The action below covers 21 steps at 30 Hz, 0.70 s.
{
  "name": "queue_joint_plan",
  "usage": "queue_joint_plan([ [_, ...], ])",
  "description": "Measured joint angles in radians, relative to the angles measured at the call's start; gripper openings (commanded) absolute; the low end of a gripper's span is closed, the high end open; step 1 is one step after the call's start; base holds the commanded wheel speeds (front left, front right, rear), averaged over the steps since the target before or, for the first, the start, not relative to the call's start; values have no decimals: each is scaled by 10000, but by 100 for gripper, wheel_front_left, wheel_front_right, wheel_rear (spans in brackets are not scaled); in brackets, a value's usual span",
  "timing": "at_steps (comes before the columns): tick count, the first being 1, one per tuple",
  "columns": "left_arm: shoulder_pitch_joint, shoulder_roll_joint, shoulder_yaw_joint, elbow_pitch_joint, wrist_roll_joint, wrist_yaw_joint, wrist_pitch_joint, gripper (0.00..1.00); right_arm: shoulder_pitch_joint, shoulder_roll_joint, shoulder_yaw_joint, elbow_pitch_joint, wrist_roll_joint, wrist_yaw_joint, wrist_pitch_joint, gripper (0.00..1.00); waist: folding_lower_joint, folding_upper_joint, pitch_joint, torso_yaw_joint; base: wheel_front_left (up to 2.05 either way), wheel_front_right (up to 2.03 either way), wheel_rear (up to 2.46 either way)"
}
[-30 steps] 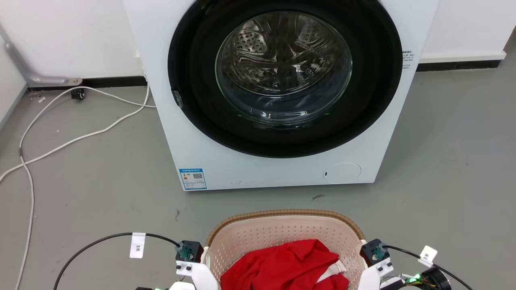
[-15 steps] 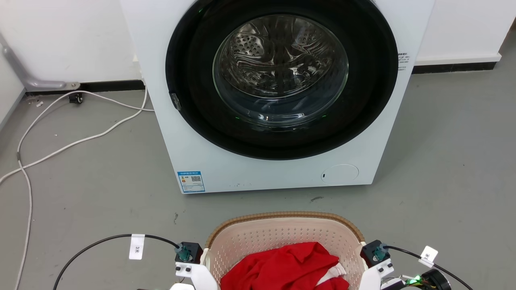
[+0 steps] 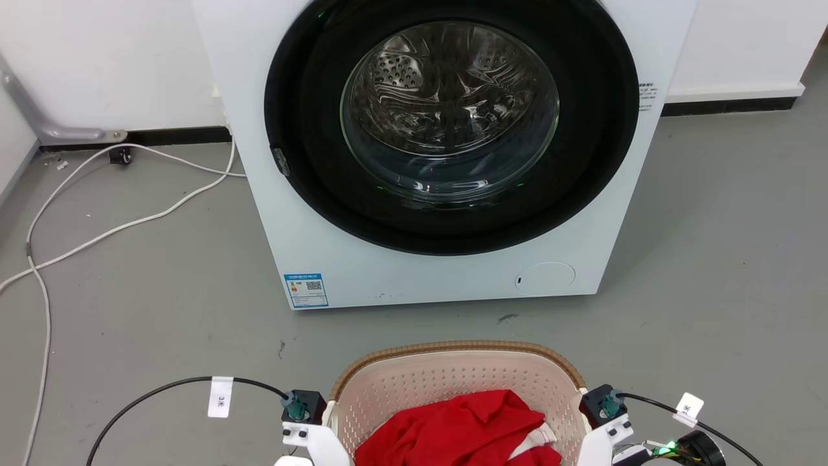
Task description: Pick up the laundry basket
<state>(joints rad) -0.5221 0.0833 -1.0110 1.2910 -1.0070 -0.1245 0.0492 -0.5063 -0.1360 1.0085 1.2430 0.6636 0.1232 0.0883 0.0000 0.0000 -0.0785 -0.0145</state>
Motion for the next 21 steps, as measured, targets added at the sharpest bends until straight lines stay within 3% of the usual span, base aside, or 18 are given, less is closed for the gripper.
queue_joint_plan([
  [21,0,8,-182,12,-253,0,21,0,-143,-77,966,38,1003,0,-10,0,0,0,85,18,0,0,0],
])
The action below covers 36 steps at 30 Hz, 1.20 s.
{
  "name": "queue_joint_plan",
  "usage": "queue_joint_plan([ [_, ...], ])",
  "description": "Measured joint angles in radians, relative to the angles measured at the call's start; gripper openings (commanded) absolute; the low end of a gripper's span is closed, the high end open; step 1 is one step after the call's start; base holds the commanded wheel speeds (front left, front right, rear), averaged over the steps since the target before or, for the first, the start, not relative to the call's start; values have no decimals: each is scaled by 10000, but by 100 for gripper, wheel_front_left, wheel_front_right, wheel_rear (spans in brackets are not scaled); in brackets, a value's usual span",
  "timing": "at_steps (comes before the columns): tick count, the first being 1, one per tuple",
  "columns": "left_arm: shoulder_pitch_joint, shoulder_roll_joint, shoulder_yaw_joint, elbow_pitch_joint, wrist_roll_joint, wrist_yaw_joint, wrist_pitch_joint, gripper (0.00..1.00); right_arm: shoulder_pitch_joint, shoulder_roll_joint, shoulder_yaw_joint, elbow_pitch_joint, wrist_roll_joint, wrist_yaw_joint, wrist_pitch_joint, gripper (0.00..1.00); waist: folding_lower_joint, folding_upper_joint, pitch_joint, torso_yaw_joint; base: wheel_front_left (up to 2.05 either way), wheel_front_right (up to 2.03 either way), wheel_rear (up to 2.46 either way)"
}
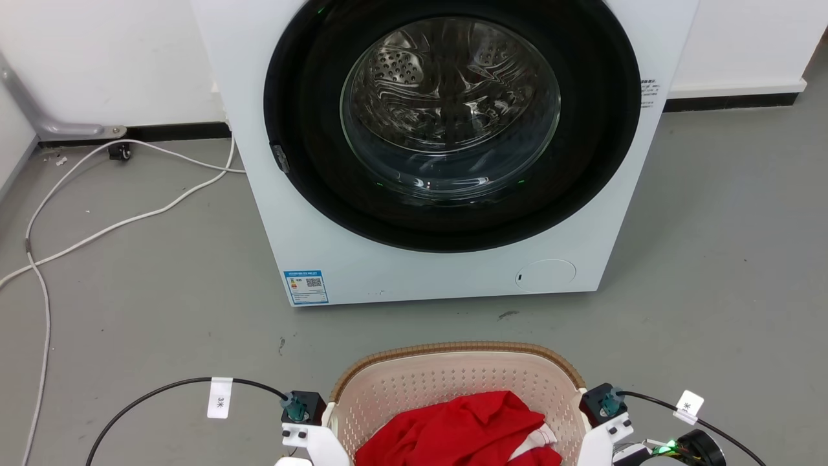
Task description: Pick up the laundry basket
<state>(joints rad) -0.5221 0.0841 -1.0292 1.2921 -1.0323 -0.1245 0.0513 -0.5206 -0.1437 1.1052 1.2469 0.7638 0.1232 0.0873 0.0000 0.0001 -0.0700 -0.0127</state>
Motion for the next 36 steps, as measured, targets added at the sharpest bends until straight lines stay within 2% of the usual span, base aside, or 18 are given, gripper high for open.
queue_joint_plan([
  [36,0,46,-309,0,-274,-2,-23,0,-175,-21,1045,192,1149,0,-159,0,0,0,48,62,0,0,0],
])
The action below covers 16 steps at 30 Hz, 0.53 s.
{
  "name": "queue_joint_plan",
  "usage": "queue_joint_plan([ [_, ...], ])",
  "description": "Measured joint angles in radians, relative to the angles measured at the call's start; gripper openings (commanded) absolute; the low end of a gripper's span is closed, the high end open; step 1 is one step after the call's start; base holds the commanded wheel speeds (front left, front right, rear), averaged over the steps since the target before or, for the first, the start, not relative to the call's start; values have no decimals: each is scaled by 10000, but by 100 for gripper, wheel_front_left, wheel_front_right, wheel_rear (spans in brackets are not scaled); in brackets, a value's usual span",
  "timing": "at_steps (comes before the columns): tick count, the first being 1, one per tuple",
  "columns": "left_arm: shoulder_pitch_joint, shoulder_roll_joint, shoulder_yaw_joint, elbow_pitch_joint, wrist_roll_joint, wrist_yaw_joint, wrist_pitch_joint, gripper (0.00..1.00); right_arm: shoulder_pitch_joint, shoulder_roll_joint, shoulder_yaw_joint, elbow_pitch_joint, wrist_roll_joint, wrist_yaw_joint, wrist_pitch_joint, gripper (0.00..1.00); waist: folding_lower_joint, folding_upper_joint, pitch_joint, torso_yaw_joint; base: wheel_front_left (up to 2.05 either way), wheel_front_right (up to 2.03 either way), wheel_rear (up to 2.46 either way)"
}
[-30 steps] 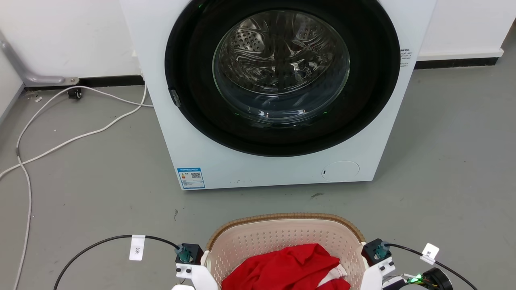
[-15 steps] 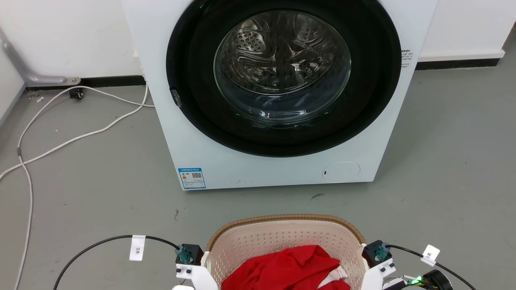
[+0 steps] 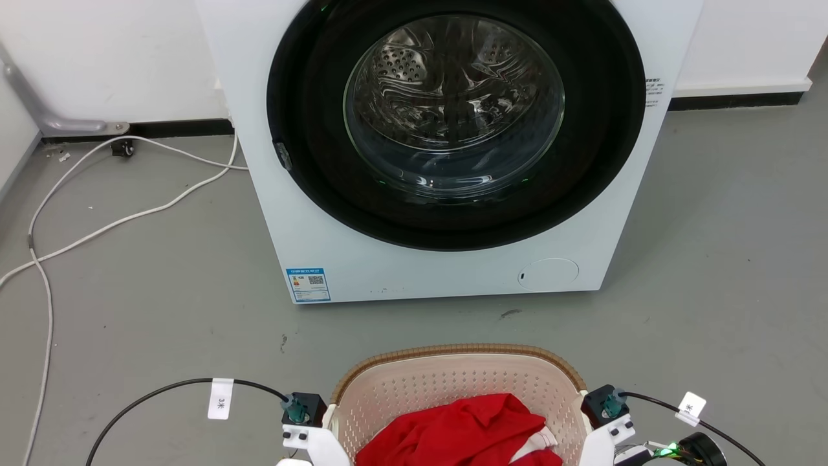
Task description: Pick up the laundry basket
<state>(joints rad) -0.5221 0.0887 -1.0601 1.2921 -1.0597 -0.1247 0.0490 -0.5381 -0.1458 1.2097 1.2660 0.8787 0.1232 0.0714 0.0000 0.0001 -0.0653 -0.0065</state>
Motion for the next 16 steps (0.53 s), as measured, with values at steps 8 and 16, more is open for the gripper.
queue_joint_plan([
  [8,0,13,-63,0,-69,0,-6,0,-4,10,130,33,115,0,-4,0,0,0,13,18,0,0,0],
  [16,0,23,-119,0,-117,0,-6,0,-45,17,240,61,257,0,-6,0,0,0,25,8,0,0,0],
])
